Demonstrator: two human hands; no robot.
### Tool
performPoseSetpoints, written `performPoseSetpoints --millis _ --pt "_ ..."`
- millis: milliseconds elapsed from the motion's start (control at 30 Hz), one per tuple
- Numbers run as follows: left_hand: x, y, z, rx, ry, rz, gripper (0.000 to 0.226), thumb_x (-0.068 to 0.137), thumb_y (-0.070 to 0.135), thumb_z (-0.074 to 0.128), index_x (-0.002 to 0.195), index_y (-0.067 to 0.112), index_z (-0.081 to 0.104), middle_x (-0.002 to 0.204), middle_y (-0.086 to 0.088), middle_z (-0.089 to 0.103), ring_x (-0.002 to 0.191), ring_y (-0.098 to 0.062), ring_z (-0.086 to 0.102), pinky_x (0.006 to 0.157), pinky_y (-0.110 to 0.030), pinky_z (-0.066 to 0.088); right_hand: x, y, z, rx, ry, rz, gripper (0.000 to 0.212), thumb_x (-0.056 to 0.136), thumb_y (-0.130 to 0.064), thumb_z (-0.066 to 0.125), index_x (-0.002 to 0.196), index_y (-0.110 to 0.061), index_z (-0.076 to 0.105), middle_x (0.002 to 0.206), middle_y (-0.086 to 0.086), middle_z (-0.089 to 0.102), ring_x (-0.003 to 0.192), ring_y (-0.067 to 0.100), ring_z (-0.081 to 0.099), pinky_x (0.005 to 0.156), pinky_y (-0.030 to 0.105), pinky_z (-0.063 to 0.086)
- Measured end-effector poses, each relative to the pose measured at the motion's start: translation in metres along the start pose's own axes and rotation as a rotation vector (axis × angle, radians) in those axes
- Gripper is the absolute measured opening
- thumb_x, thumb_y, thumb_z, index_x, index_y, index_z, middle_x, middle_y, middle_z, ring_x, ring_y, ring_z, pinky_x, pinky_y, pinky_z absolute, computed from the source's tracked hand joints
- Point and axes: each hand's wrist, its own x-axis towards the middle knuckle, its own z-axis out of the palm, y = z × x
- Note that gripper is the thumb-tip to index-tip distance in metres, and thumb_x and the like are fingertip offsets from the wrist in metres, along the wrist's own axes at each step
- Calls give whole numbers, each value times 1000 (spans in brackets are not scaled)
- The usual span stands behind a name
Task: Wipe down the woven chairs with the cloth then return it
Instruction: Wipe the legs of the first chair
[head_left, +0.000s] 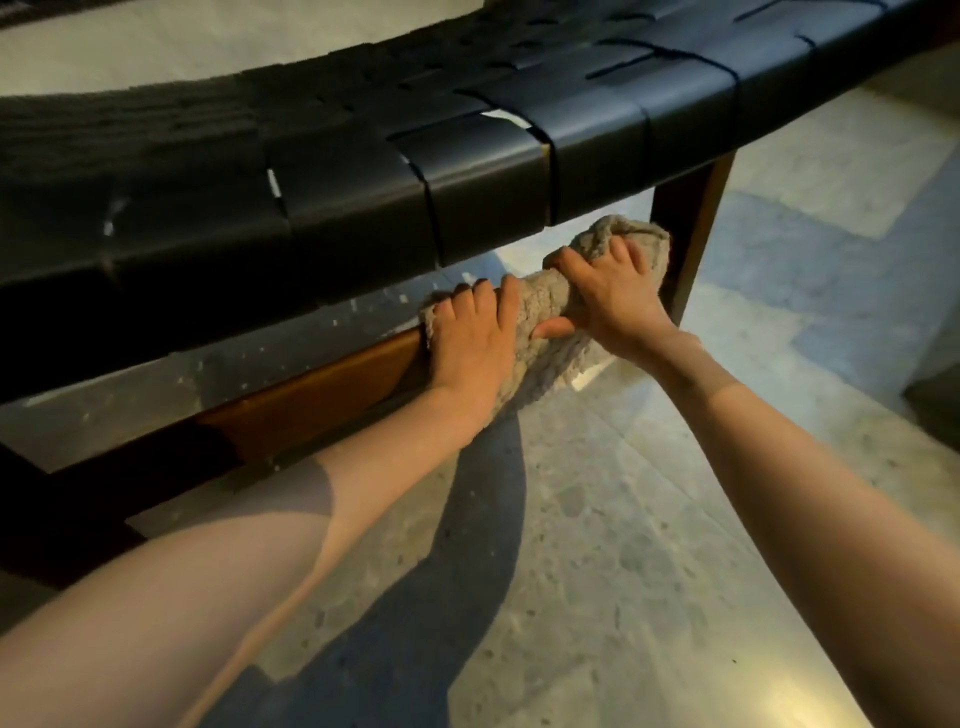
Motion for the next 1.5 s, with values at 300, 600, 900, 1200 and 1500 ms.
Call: performPoseSetpoints --millis 300,600,900,1200,1500 --pt "34 37 -4 46 36 63 98 84 40 61 142 8 -12 121 -17 40 102 -26 46 84 -37 40 5 46 -2 28 80 74 88 57 -87 46 118 -24 53 105 9 56 104 30 46 105 45 24" --pt "8 5 -5 51 72 111 91 93 45 51 147 11 -14 120 -14 43 100 -23 49 80 -32 42 8 14 -3 -54 -1 61 86 62 -75 63 124 -18 49 121 16 52 118 36 42 109 50 19" --pt "-87 -89 12 243 171 83 88 83 65 49 151 19 18 103 3 59 83 -12 56 70 -26 44 -8 -102 7 -52 35 -68 86 69 -78 56 128 -15 48 122 17 53 118 35 45 109 50 21" --pt "-179 -170 14 89 92 -81 85 78 47 69 146 10 32 107 -10 60 90 -26 60 78 -36 49 -20 -228 20 -54 22 -150 82 69 -74 60 125 -16 48 122 16 53 116 36 44 107 53 20" --pt "-231 -203 4 -259 -32 -202 65 84 -5 46 146 2 26 142 -22 41 131 -37 41 110 -44 33 -32 -312 24 -25 59 -294 62 82 -60 54 122 -13 48 118 16 53 110 35 48 103 51 28"
